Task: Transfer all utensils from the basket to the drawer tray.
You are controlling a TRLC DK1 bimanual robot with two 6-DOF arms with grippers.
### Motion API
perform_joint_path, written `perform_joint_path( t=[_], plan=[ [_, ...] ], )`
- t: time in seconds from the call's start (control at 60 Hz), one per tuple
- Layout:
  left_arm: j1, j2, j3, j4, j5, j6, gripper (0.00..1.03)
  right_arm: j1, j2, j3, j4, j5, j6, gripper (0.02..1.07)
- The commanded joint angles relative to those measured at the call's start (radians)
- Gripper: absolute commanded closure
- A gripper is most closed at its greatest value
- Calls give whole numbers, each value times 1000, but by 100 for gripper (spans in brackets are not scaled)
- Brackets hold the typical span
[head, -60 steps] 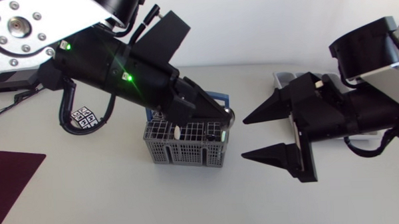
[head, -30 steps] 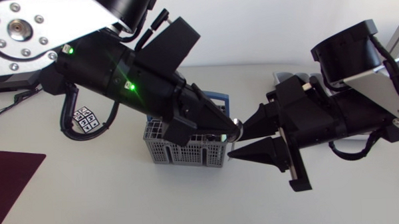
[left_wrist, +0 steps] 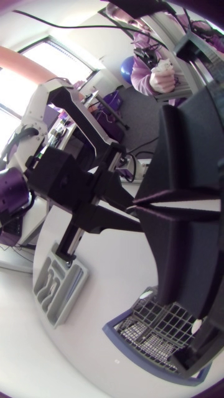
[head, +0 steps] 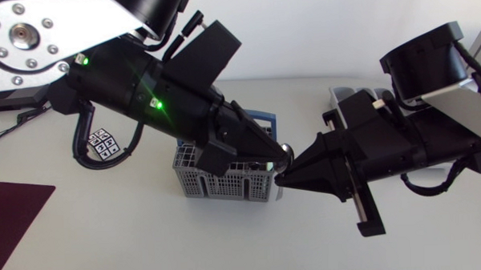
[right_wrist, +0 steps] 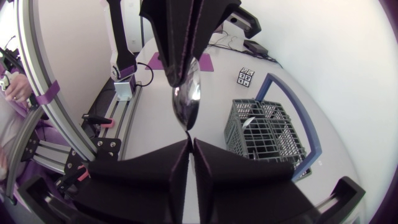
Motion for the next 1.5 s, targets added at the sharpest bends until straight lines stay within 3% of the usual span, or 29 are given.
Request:
perform_joint_path(
  t=[0.0, 0.083, 0.317, 0.45, 0.817, 1.083, 1.183, 1.483],
  plan=[
    [3, -15, -1, -4, 12, 18, 100, 5, -4, 15, -26, -9, 14, 101],
    [4, -15, 5, 0, 12, 16, 93, -3, -4, 9, -40, -9, 3, 101],
    [34, -7, 44, 16, -9, 4, 48, -52, -8, -8, -106, 2, -66, 102],
    [49, -9, 48, 65, -80, -19, 36, -136, -4, -17, -146, 8, -136, 102],
    [38, 8, 1, 84, -321, 141, 35, -662, 124, -17, -167, 59, -494, 101],
    [-36, 48, -53, 90, -474, 269, 32, -893, 252, -31, 110, 214, -589, 101],
    [-68, 68, -64, 92, -526, 305, 31, -934, 325, -38, 245, 290, -624, 101],
    [-126, 84, -91, 92, -644, 384, 27, -1018, 532, 26, 455, 398, -695, 101]
  ],
)
